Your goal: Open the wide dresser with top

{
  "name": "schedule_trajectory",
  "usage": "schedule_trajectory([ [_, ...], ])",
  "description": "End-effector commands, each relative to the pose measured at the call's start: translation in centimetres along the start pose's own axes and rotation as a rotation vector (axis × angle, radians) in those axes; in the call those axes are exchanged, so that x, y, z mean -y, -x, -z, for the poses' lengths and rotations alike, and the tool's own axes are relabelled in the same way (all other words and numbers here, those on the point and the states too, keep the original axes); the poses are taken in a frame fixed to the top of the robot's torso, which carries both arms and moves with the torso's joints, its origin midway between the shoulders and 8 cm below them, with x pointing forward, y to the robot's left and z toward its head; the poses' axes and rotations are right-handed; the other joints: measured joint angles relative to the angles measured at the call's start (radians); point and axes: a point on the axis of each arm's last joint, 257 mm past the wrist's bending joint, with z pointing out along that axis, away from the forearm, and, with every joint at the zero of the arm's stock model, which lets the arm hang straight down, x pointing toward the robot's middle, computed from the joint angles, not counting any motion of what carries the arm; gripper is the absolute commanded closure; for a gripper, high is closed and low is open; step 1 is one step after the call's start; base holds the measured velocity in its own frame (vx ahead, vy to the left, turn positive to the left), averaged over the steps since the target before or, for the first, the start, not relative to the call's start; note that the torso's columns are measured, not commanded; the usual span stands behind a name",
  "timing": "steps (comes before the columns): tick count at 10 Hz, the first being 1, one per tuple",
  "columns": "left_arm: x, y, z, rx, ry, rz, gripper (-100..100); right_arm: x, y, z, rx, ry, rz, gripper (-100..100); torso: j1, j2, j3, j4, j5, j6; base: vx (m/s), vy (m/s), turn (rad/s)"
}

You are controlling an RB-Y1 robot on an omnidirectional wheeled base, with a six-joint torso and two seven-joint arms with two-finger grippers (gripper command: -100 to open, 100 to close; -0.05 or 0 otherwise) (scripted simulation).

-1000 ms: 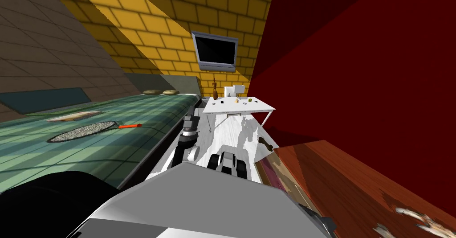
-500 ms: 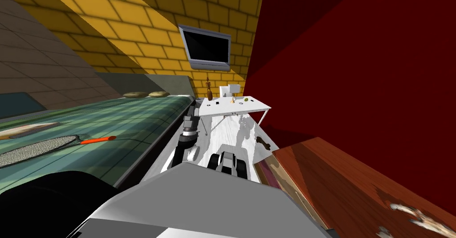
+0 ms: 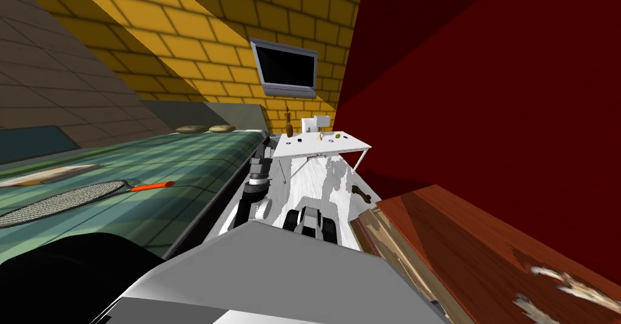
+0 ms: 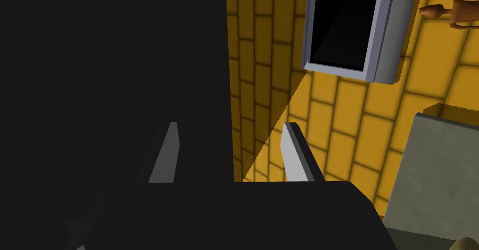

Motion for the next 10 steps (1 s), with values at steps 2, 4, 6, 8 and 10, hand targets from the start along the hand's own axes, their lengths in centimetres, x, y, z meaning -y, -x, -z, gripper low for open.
schedule_trajectory([
  [2,0.0,0.0,0.0,0.000,0.000,0.000,0,0.0,0.0,1.2,0.007,0.000,0.004,100,0.010,0.003,0.000,0.001,0.004,0.000,-0.063,0.173,-0.023],
  [4,0.0,0.0,0.0,0.000,0.000,0.000,0,-0.6,0.1,1.6,0.008,0.018,0.005,100,0.012,0.005,0.001,0.001,0.006,0.000,-0.046,0.133,-0.015],
  [6,0.0,0.0,0.0,0.000,0.000,0.000,0,-0.6,0.3,2.8,0.015,0.015,0.006,100,0.009,0.003,0.000,0.001,0.004,0.000,-0.071,0.143,-0.032],
  [8,0.0,0.0,0.0,0.000,0.000,0.000,0,-0.3,0.5,3.5,0.022,0.005,0.005,100,0.010,0.005,0.001,0.001,0.005,0.001,-0.076,0.181,-0.032],
  [10,0.0,0.0,0.0,0.000,0.000,0.000,0,-0.9,0.3,3.9,0.023,0.040,0.004,-100,0.005,0.002,-0.001,0.001,0.006,0.001,-0.011,0.055,-0.009],
])
